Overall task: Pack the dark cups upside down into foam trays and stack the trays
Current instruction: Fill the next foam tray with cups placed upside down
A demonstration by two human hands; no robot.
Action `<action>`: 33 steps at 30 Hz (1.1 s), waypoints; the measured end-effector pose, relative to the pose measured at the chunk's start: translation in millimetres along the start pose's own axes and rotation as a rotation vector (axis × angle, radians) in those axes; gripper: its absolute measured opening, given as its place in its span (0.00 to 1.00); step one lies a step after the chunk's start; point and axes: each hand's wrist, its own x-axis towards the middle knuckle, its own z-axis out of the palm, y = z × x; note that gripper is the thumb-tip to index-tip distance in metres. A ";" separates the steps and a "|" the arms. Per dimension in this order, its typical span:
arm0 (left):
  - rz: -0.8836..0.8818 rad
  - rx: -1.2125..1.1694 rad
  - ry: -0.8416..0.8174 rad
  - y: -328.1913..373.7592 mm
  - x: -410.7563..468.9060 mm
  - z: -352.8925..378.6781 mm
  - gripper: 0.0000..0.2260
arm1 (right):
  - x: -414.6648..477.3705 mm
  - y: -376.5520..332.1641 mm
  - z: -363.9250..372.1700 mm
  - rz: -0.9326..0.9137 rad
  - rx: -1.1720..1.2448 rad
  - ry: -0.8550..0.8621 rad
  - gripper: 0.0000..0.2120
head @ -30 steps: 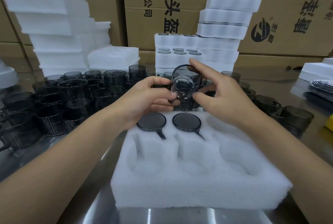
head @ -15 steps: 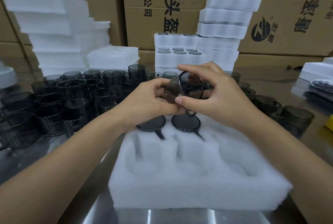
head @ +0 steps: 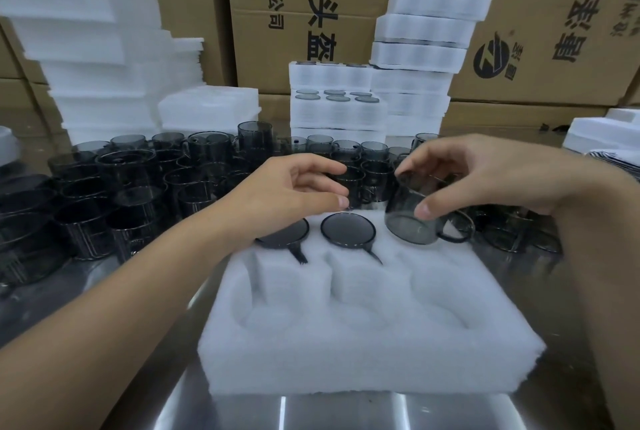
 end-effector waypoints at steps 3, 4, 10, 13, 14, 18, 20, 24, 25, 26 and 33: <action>0.000 0.006 -0.002 -0.4 0.2 -0.3 0.15 | 1.3 1.1 0.8 -0.001 0.003 -0.019 0.27; 0.000 0.010 -0.002 -0.3 0.2 -0.4 0.15 | 1.3 1.4 0.5 -0.003 0.002 -0.023 0.26; 0.002 0.033 -0.009 -0.4 0.1 -0.7 0.14 | 0.5 3.3 -1.7 0.027 -0.079 -0.091 0.22; 0.004 0.041 -0.012 -0.5 0.1 -0.6 0.14 | 1.9 2.8 0.6 0.028 -0.118 -0.105 0.20; 0.006 0.043 -0.014 -0.4 -0.1 -0.6 0.14 | 2.7 2.4 1.7 0.029 -0.144 -0.111 0.21; 0.009 0.050 -0.016 0.7 -0.6 -0.7 0.14 | 4.9 2.2 3.1 0.025 -0.212 -0.165 0.22; 0.008 0.051 -0.012 0.9 -0.7 -0.4 0.14 | 4.7 2.5 2.2 0.009 -0.241 -0.184 0.25; 0.004 0.057 -0.016 1.3 -0.9 0.0 0.14 | 7.0 5.1 0.6 -0.015 -0.287 -0.196 0.28; 0.002 0.058 -0.016 1.3 -1.0 -0.2 0.14 | 7.5 5.5 0.9 -0.007 -0.275 -0.198 0.28; 0.001 0.059 -0.015 1.3 -1.1 -0.4 0.14 | 8.1 5.9 1.8 0.007 -0.253 -0.201 0.28; -0.001 0.057 -0.016 2.4 -2.4 0.1 0.13 | 8.5 6.3 7.1 0.066 -0.302 -0.244 0.26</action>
